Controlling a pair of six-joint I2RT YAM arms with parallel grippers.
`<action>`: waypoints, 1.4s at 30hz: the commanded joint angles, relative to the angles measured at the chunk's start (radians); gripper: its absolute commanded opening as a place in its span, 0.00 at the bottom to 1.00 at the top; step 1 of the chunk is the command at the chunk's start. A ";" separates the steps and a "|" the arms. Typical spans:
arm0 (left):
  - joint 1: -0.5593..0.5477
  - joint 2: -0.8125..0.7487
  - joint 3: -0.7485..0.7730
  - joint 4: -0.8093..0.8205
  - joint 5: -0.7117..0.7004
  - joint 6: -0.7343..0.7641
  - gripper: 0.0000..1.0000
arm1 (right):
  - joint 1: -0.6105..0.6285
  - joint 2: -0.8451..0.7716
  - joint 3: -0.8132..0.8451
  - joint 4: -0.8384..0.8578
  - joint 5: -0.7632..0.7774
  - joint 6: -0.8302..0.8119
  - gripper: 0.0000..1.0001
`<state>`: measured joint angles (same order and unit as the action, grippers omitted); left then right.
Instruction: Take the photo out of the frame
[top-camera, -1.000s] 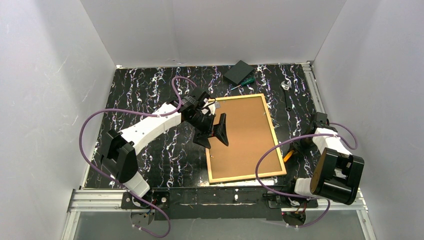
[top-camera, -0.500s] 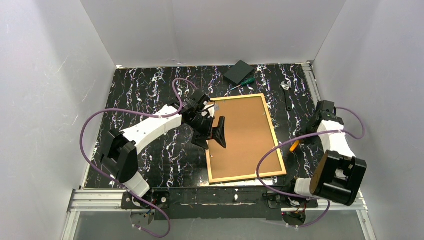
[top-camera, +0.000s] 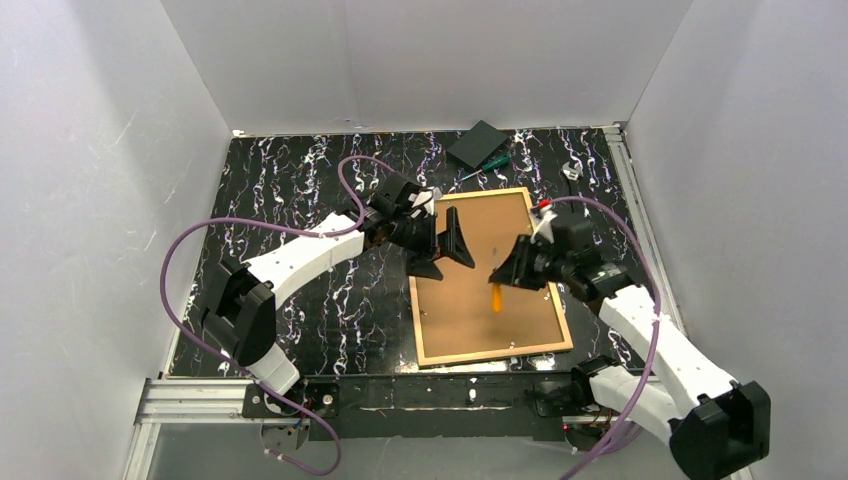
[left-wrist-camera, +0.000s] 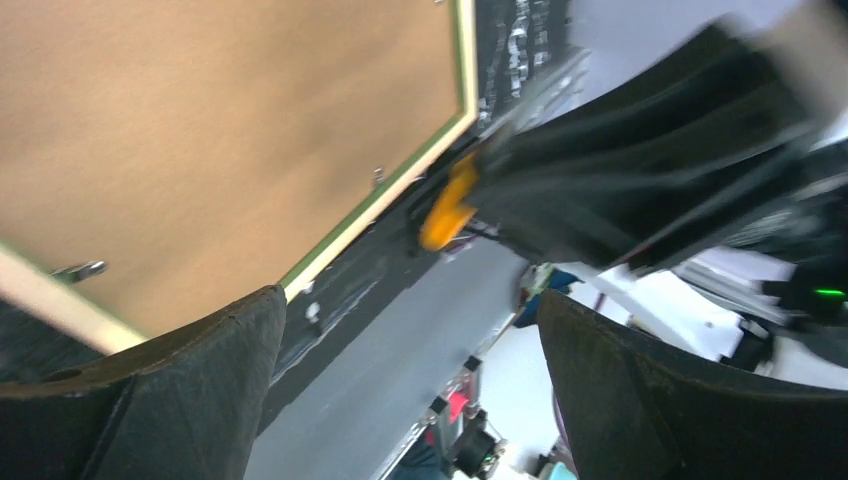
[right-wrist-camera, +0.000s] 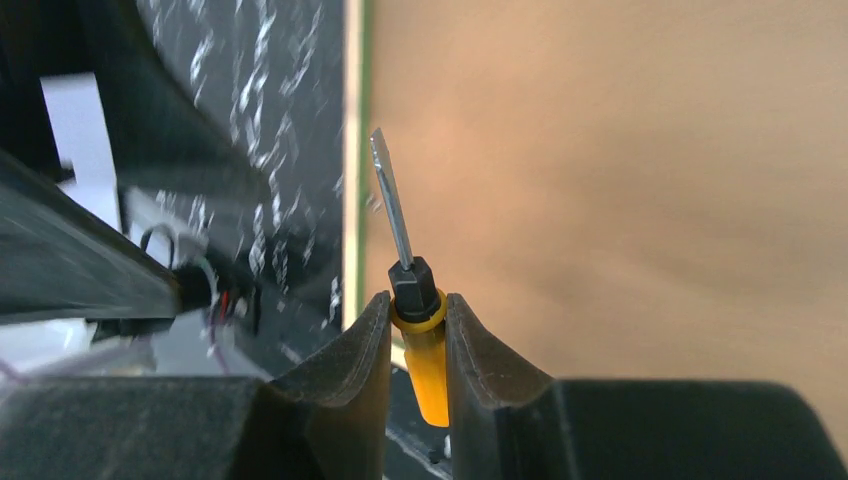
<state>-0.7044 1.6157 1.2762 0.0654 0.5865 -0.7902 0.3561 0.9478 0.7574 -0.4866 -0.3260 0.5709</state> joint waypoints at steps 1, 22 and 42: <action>-0.003 0.009 -0.053 0.196 0.138 -0.192 0.93 | 0.176 -0.004 -0.119 0.309 -0.105 0.151 0.01; -0.004 -0.005 -0.155 0.144 0.144 -0.163 0.33 | 0.411 0.118 -0.033 0.367 0.098 0.195 0.01; 0.030 -0.014 -0.120 -0.102 0.043 -0.283 0.00 | 0.598 0.022 0.000 0.036 0.559 0.458 0.81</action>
<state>-0.7021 1.6157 1.1679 0.0662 0.6159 -0.9565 0.9539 1.0889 0.8188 -0.4149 0.1165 0.8742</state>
